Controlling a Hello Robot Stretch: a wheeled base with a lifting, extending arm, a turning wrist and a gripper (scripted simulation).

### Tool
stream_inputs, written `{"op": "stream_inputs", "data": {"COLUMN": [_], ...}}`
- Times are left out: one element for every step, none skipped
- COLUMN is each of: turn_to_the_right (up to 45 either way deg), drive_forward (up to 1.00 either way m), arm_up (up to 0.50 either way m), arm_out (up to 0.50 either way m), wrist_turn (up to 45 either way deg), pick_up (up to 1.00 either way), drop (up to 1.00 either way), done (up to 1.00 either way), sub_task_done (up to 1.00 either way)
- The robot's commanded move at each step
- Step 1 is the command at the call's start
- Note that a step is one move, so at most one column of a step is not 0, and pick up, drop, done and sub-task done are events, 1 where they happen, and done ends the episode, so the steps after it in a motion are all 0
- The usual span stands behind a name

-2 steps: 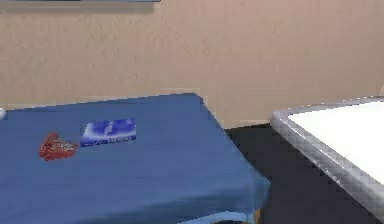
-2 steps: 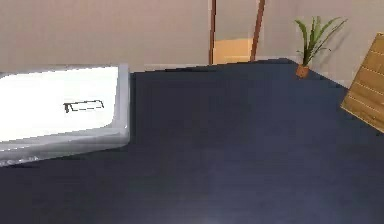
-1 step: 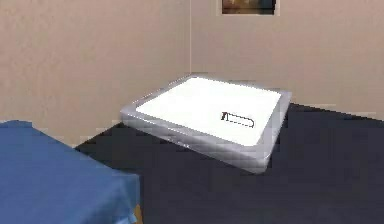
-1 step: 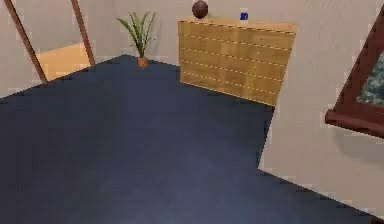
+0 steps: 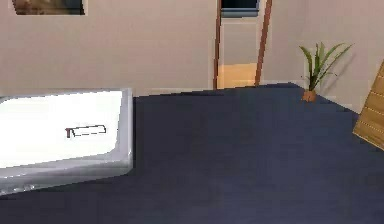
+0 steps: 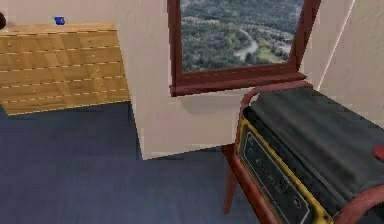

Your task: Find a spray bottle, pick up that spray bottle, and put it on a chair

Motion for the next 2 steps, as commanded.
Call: {"op": "stream_inputs", "data": {"turn_to_the_right": [12.0, 0.0], "drive_forward": [0.00, 1.00], "arm_up": [0.00, 0.00], "arm_out": [0.00, 0.00], "wrist_turn": [0.0, 0.0], "pick_up": [0.00, 0.00], "drop": [0.00, 0.00], "done": [0.00, 0.00], "sub_task_done": [0.00, 0.00]}}
